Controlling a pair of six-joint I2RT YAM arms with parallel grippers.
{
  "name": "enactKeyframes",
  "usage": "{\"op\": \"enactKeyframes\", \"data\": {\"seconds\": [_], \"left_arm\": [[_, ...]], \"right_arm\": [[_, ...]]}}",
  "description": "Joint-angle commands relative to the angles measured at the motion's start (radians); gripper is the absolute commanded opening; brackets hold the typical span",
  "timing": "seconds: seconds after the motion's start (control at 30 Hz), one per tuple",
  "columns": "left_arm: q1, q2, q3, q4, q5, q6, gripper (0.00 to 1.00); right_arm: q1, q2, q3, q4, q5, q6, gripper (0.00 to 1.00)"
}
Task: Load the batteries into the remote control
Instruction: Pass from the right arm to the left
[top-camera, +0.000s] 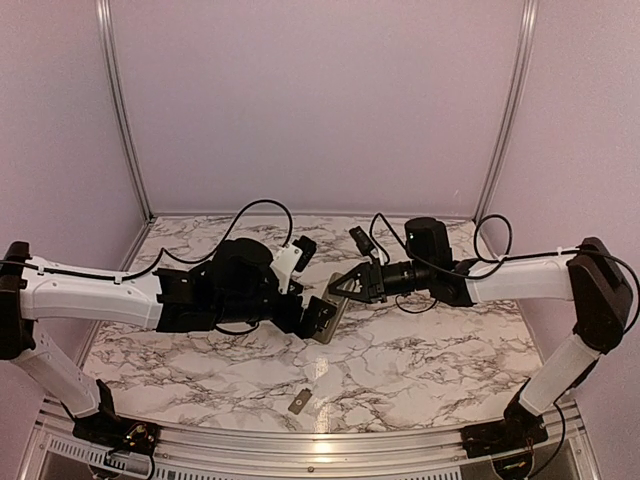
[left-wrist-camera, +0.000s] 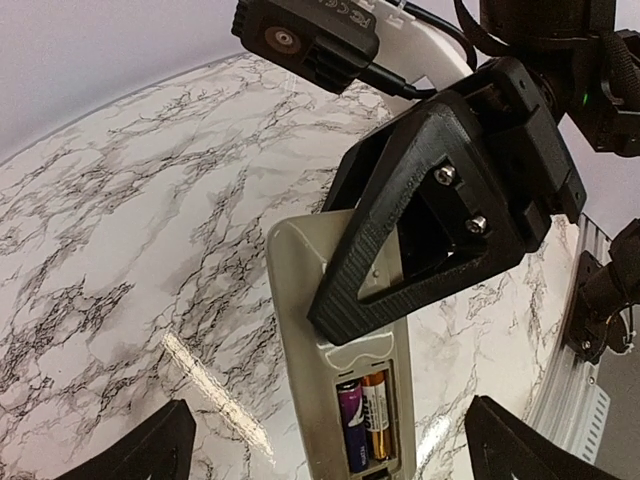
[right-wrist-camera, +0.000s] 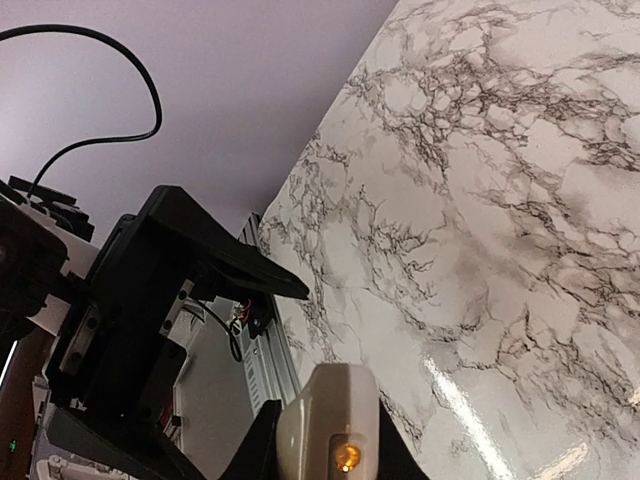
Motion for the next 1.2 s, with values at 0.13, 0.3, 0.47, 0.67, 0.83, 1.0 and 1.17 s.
{"op": "enactKeyframes", "data": {"seconds": [0.13, 0.3, 0.47, 0.67, 0.83, 1.0, 1.17], "left_arm": [[-0.03, 0.139, 0.135, -0.139, -0.099, -0.01, 0.99], [-0.032, 0.202, 0.208, -0.204, -0.139, -0.01, 0.98], [-0.032, 0.247, 0.271, -0.26, -0.169, 0.0, 0.87], [-0.032, 0.239, 0.271, -0.267, -0.181, 0.022, 0.62], [-0.031, 0.22, 0.251, -0.274, -0.148, 0.064, 0.47], [-0.017, 0.212, 0.236, -0.322, -0.097, 0.144, 0.45], [0.001, 0.251, 0.239, -0.366, 0.015, 0.253, 0.45]], "right_arm": [[-0.009, 0.005, -0.026, 0.11, 0.046, 0.089, 0.0], [-0.008, 0.004, -0.03, 0.118, 0.044, 0.104, 0.0], [-0.008, 0.002, -0.033, 0.11, 0.045, 0.103, 0.0], [-0.01, -0.007, -0.031, 0.092, 0.045, 0.094, 0.05], [-0.027, -0.013, -0.028, 0.086, 0.027, 0.092, 0.29], [-0.082, -0.059, -0.045, 0.07, 0.002, 0.066, 0.56], [-0.161, -0.137, -0.054, -0.047, 0.036, -0.046, 0.65]]}}
